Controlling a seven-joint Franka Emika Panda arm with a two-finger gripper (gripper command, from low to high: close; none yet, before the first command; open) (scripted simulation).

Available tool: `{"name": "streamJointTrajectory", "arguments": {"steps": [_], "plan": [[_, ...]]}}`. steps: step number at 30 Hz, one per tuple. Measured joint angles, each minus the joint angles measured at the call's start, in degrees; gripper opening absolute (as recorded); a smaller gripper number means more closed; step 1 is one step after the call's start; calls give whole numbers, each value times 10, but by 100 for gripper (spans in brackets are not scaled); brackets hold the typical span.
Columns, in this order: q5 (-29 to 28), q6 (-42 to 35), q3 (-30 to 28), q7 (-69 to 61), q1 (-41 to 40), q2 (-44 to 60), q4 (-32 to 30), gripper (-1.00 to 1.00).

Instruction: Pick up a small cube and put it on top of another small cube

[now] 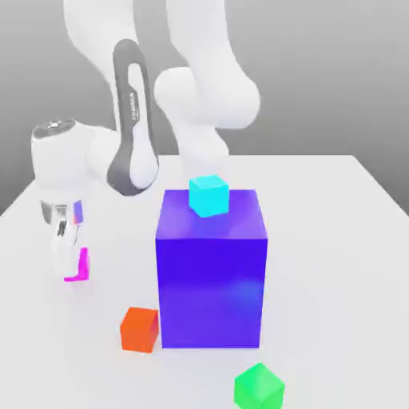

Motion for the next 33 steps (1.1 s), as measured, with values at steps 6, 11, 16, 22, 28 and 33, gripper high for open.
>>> {"name": "streamJointTrajectory", "arguments": {"steps": [6, 11, 16, 22, 28, 33], "plan": [[73, -59, 14, -88, 54, -57, 4, -100], [35, -98, 53, -145, 128, -30, 73, -100], [22, -135, 100, -173, 207, -2, 140, -100], [51, -176, 156, -104, 287, 24, 201, -100], [85, -219, 223, -28, 359, 45, 262, -100], [65, -175, 226, 25, 390, 114, 285, -100]]}}
